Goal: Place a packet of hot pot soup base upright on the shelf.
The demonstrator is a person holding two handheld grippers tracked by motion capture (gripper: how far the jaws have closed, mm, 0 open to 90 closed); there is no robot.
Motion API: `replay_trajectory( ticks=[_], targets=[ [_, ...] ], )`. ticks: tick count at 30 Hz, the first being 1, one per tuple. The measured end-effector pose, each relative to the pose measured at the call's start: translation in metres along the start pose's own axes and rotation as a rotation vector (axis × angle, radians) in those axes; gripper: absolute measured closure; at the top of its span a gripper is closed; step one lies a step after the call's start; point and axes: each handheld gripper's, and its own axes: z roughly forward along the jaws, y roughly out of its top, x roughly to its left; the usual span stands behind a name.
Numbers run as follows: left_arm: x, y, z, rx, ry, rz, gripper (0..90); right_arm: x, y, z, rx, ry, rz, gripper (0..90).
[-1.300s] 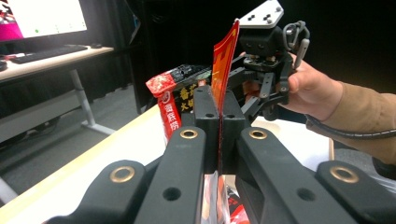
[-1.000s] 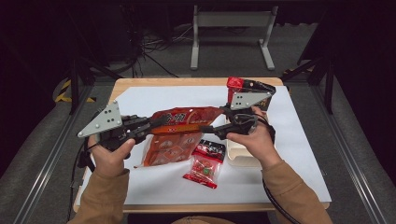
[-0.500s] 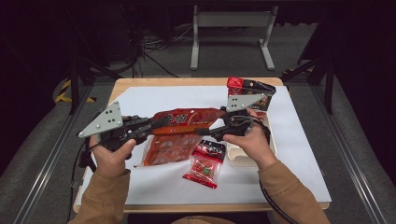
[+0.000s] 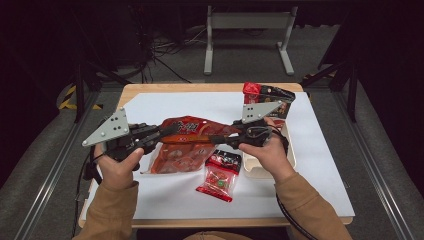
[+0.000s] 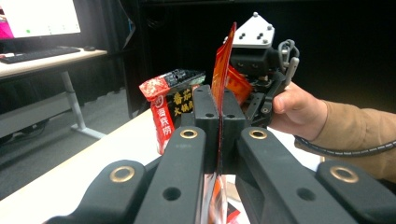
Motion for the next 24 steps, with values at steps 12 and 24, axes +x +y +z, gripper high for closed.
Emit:
replay_trajectory(
  ticks=[12,24],
  targets=[
    [0.002,-0.001,-0.001,-0.026,-0.011,-0.015,89.8,0.005,0.006,-0.011,-0.038,-0.022,-0.004,89.8],
    [0.006,-0.003,0.0,-0.019,0.001,-0.025,82.7,0.009,0.011,-0.019,-0.048,-0.042,0.008,90.0]
  ],
)
